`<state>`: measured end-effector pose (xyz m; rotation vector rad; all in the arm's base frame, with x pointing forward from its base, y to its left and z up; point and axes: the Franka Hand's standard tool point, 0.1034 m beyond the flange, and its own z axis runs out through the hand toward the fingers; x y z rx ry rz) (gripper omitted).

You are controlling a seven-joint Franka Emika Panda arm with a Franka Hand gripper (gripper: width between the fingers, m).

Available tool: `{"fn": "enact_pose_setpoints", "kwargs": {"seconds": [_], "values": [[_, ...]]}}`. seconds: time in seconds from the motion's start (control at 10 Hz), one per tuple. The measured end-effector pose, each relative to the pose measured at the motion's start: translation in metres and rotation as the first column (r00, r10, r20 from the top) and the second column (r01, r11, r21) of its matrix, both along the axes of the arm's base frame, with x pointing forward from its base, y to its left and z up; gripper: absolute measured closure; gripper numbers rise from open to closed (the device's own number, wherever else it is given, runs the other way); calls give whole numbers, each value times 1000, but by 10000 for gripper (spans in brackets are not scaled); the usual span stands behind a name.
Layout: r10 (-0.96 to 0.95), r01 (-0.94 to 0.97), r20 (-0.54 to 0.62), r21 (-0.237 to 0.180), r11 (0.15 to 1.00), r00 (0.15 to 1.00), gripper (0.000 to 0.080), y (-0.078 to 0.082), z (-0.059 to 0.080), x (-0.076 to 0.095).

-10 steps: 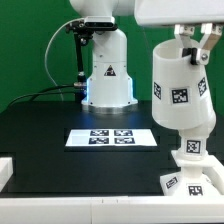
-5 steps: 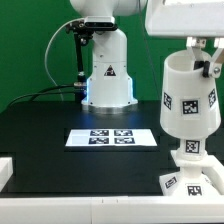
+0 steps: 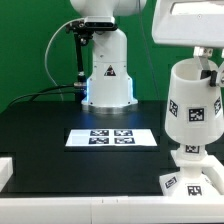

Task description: Assemble lamp

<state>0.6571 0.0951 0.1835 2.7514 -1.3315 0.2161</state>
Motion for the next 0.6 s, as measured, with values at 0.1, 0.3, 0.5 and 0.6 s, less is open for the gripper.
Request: {"fn": "enact_pose_setpoints", "kwargs": {"seconds": [0.1,0.3,0.5,0.6], "values": [[0,0,0,0,1000,1000,699,0,0,0],[0,0,0,0,1000,1000,514,0,0,0],[0,0,-1,0,1000,1000,360,0,0,0],[0,0,-1,0,1000,1000,183,0,0,0]]}}
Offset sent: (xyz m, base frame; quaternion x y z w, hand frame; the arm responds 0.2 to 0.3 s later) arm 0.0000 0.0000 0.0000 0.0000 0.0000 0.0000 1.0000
